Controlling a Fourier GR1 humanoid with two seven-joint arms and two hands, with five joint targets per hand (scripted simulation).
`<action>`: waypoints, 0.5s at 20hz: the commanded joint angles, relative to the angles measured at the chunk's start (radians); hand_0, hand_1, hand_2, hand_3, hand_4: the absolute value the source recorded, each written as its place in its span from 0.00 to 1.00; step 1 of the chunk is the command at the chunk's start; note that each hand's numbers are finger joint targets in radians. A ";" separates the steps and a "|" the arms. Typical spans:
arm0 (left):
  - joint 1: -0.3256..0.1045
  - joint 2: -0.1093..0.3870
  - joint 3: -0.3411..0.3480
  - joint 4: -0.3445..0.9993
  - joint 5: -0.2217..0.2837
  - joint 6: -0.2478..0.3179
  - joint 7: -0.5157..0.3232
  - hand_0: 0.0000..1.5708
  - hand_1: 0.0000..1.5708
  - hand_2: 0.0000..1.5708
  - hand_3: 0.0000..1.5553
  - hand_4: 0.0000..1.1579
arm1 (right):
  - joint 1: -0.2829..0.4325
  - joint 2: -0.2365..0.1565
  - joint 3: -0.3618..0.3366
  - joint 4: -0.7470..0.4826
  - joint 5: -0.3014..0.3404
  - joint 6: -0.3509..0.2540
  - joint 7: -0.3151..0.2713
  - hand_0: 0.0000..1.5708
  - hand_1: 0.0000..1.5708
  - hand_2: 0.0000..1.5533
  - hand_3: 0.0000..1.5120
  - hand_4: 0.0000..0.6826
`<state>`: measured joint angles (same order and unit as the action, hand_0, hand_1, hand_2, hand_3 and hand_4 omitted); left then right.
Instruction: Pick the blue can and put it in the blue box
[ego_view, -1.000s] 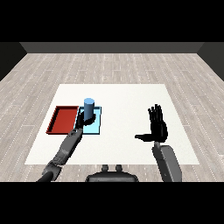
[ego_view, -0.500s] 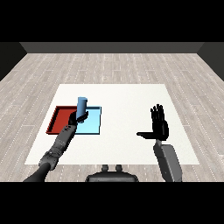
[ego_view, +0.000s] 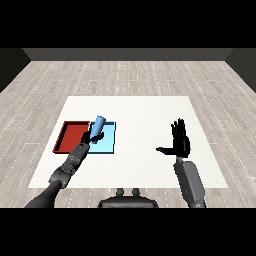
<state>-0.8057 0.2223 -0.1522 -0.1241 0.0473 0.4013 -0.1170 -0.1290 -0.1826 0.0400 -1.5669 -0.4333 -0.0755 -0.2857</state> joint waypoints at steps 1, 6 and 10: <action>-0.003 -0.035 -0.007 0.083 -0.021 -0.014 0.064 0.97 0.97 0.92 0.47 0.75 | -0.033 0.008 -0.022 0.062 -0.011 0.027 -0.026 0.00 0.00 0.00 0.00 0.00; 0.041 -0.025 0.061 0.083 0.041 -0.100 0.047 1.00 1.00 0.95 0.00 0.55 | 0.014 -0.002 -0.014 0.014 -0.001 0.030 -0.021 0.00 0.00 0.00 0.00 0.00; 0.009 -0.016 -0.012 0.121 -0.046 -0.092 0.094 0.00 0.00 0.00 0.00 0.51 | -0.043 0.008 -0.025 0.039 -0.008 0.023 -0.002 0.00 0.00 0.00 0.00 0.00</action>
<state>-0.8313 0.1972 -0.1628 -0.0596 0.0099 0.3459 -0.0664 -0.1343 -0.1737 0.0255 -1.5395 -0.4317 -0.0501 -0.3133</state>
